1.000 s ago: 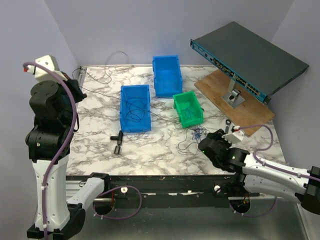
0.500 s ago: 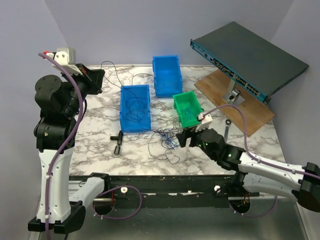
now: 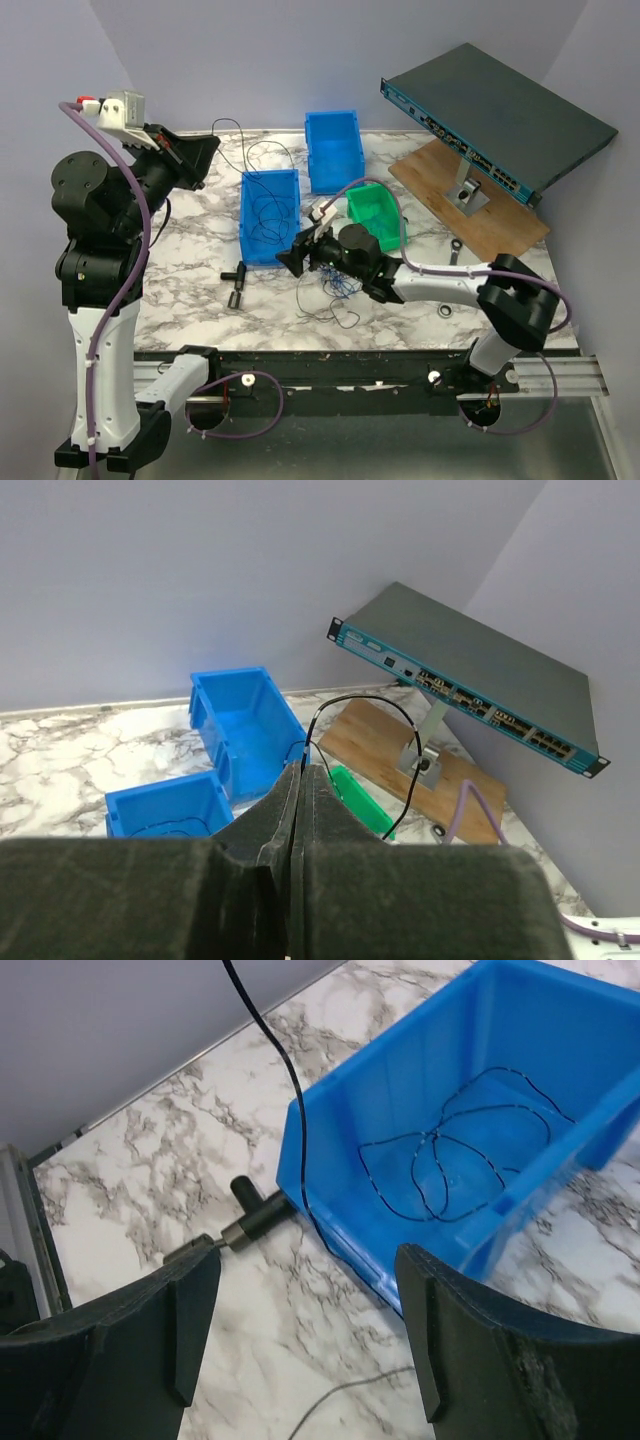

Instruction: Untangle the cables

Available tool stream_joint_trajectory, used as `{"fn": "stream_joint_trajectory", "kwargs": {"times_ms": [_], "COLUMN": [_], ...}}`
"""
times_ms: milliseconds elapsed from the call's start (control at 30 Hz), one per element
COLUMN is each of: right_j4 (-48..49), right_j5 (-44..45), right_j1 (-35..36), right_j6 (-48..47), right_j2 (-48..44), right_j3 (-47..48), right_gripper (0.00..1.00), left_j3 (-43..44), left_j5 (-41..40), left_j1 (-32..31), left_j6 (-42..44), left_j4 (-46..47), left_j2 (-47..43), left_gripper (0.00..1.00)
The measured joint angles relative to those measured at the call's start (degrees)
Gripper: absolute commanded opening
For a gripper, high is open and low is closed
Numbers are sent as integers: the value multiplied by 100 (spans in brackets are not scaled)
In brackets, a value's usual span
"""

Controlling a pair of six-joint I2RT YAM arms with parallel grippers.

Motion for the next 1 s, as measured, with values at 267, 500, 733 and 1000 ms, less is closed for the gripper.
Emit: {"fn": "stream_joint_trajectory", "kwargs": {"times_ms": [267,500,733,1000], "right_j4": [555,713,258,-920], "right_j5": [-190,-232,-518,-745], "right_j1": [0,0,0,0], "right_j6": [68,391,798,1091], "right_j2": [1003,474,-625,-730], "right_j3": [645,-46,-546,-109], "right_gripper": [3,1,1,1], "left_j3": [280,501,-719,-1237], "left_j5": [46,-28,-87,-634], "left_j1": [2,28,37,-245], "left_j6": [-107,-94,-101,-96], "left_j4": [-184,-376,-278,-404], "left_j2": [319,964,1751,3217], "left_gripper": [0,0,0,0]}}
